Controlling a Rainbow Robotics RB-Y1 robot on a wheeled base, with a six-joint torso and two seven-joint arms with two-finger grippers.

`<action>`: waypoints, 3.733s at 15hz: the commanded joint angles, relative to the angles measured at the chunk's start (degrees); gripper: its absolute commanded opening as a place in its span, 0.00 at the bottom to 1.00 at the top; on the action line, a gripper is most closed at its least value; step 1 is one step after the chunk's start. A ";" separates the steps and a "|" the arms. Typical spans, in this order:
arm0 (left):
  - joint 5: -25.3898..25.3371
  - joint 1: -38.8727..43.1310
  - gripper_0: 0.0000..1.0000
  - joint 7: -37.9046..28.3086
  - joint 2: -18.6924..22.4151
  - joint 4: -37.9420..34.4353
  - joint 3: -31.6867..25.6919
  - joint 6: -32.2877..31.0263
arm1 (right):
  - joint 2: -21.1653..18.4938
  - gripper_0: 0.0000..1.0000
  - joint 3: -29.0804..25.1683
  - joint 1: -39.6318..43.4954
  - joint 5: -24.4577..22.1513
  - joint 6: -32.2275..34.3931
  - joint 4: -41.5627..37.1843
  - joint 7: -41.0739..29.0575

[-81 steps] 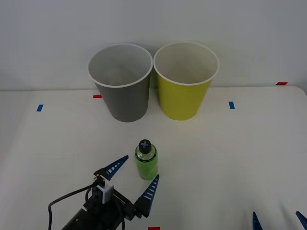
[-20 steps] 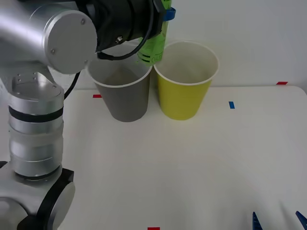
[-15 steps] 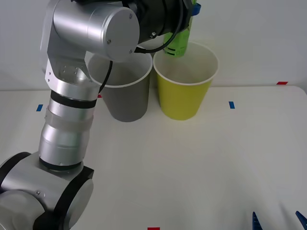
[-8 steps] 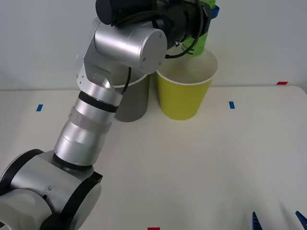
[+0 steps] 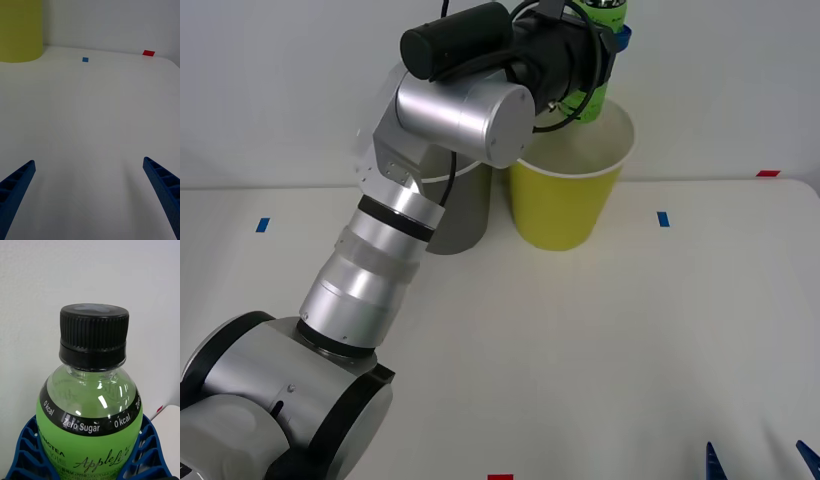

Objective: Put cans in the gray bin and PET bottles in the light green bin.

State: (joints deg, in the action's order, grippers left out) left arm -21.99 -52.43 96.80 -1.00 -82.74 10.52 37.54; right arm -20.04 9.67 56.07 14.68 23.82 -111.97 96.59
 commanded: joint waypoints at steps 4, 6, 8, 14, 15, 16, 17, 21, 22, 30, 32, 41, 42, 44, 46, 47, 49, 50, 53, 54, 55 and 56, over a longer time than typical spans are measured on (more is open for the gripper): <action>-2.70 0.05 1.00 -0.73 0.00 0.04 0.03 -0.54 | 0.00 1.00 0.00 0.00 0.00 0.00 0.00 0.00; -3.85 0.05 1.00 -0.56 0.00 0.04 0.03 -0.54 | 0.00 1.00 0.00 0.00 0.00 0.00 0.00 0.00; -5.08 0.05 1.00 -0.29 0.92 -1.81 -0.06 2.80 | 0.00 1.00 0.00 0.00 0.00 0.00 0.00 0.00; -6.13 0.40 1.00 -0.12 7.86 -14.38 -2.08 13.88 | 0.00 1.00 0.00 0.00 0.00 0.00 0.00 0.00; -6.22 0.40 1.00 -0.03 9.00 -15.34 -2.08 14.05 | 0.00 1.00 0.00 0.00 0.00 0.00 0.00 0.00; -6.13 1.54 1.00 0.23 9.79 -16.84 -2.08 14.14 | 0.00 1.00 0.00 0.00 0.00 0.00 0.00 0.00; -5.60 4.88 1.00 0.85 10.06 -20.26 -2.08 13.79 | 0.00 1.00 0.00 0.00 0.00 0.00 0.00 0.00; -4.11 21.23 1.00 2.69 11.37 -37.49 -3.31 13.79 | 0.00 1.00 0.00 0.00 0.00 0.00 0.00 0.00; -3.93 26.15 1.00 3.05 12.60 -42.41 -3.49 13.79 | 0.00 1.00 0.00 0.00 0.00 0.00 0.00 0.00; -4.99 52.78 1.00 4.36 16.82 -56.74 -4.80 4.39 | 0.00 1.00 0.00 0.00 0.00 0.00 0.00 0.00; -5.96 57.35 1.00 4.54 18.32 -57.18 -4.19 2.19 | 0.00 1.00 0.00 0.00 0.00 0.00 0.00 0.00; -6.48 81.26 1.00 5.33 16.47 -59.64 -5.95 -9.15 | 0.00 1.00 0.00 0.00 0.00 0.00 0.00 0.00; -7.71 81.96 1.00 5.51 17.70 -59.64 -8.06 -9.15 | 0.00 1.00 0.00 0.00 0.00 0.00 0.00 0.00; -10.35 83.28 1.00 5.24 19.55 -59.20 -10.69 -9.68 | 0.00 1.00 0.00 0.00 0.00 0.00 0.00 0.00; -6.22 84.42 1.00 4.80 19.90 -53.49 -9.20 -18.73 | 0.00 1.00 0.00 0.00 0.00 0.00 0.00 0.00; -4.37 84.95 1.00 4.10 20.95 -51.11 -7.44 -23.39 | 0.00 1.00 0.00 0.00 0.00 0.00 0.00 0.00; 2.83 87.15 1.00 -5.57 21.48 -47.69 -4.01 -30.77 | 0.00 1.00 0.00 0.00 0.00 0.00 0.00 0.00; 6.44 88.82 1.00 -8.82 21.31 -47.51 -2.96 -32.00 | 0.00 1.00 0.00 0.00 0.00 0.00 0.00 0.00; 16.46 95.32 1.00 -16.29 21.22 -47.25 0.29 -35.60 | 0.00 1.00 0.00 0.00 0.00 0.00 0.00 0.00; 19.00 96.82 1.00 -17.61 21.04 -46.10 1.17 -37.27 | 0.00 1.00 0.00 0.00 0.00 0.00 0.00 0.00; 21.64 97.87 1.00 -17.70 20.16 -43.20 2.05 -41.23 | 0.00 1.00 0.00 0.00 0.00 0.00 0.00 0.00; 23.05 98.40 1.00 -17.43 19.46 -41.62 2.31 -43.16 | 0.00 1.00 0.00 0.00 0.00 0.00 0.00 0.00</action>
State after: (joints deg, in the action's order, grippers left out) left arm -1.65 44.53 79.67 19.51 -127.15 11.71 -2.38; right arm -20.04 9.67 56.07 14.68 23.82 -111.97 96.59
